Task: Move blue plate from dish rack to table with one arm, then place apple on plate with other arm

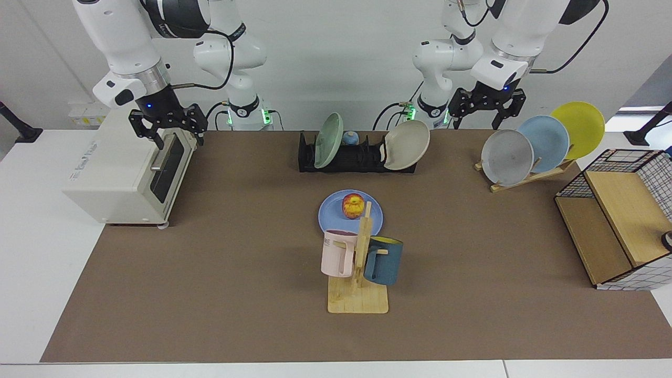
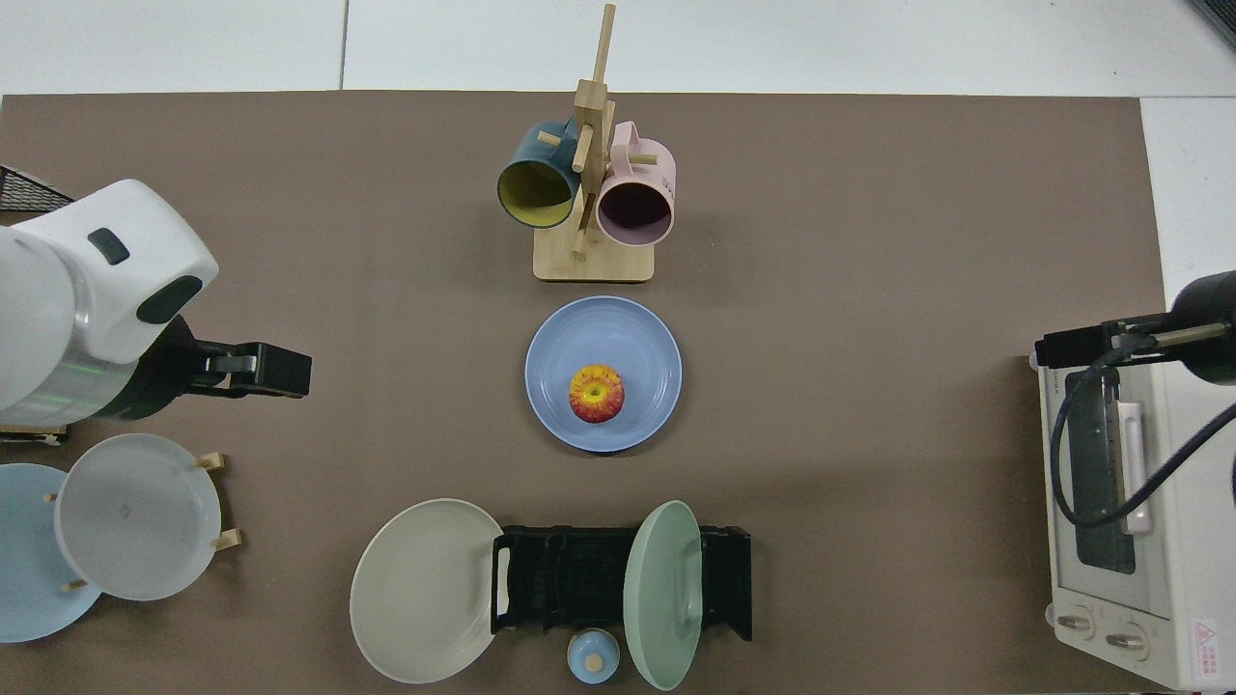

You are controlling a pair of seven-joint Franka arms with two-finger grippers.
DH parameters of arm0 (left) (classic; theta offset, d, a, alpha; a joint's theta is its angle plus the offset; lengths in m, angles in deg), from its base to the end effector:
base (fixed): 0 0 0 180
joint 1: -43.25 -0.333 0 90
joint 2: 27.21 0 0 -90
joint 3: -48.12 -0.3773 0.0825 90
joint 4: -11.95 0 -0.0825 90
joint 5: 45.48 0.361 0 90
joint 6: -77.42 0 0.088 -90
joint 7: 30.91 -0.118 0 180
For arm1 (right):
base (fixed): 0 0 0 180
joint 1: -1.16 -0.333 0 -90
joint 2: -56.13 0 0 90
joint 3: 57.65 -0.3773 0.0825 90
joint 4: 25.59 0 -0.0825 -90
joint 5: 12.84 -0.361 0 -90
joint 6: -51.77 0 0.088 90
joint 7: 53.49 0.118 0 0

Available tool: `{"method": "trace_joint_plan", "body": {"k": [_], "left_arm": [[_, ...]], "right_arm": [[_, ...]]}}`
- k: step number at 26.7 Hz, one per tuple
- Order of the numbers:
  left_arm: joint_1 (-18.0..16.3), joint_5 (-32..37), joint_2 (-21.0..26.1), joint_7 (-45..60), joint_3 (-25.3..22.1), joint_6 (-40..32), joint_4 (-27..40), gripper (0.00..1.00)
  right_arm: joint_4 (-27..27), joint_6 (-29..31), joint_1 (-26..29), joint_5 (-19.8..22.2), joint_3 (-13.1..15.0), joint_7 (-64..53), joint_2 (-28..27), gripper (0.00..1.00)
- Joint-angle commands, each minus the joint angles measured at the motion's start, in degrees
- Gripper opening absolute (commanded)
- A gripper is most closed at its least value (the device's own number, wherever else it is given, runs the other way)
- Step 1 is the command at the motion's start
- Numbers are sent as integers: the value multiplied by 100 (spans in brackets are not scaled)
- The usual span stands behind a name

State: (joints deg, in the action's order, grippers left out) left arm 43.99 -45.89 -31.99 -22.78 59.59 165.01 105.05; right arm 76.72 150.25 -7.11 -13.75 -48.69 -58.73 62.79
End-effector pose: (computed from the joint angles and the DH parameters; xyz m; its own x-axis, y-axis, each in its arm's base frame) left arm 0.4837 -0.1112 0.6889 0.9974 -0.0705 -0.0129 -0.0707 -0.9974 -0.0114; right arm 0.4996 -0.0096 0.6497 0.9957 0.0771 0.0508 0.0787 -0.9965 -0.0293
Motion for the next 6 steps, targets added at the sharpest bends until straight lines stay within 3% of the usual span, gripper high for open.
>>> {"method": "trace_joint_plan", "body": {"k": [1, 6], "left_arm": [[-12, 226, 38, -83, 5, -259, -247, 100], [-12, 173, 600, -223, -21, -892, -1134, 100]], "right_arm": [[79, -83, 186, 30, -96, -101, 89, 100], [88, -74, 221, 21, -96, -57, 89, 100]]}}
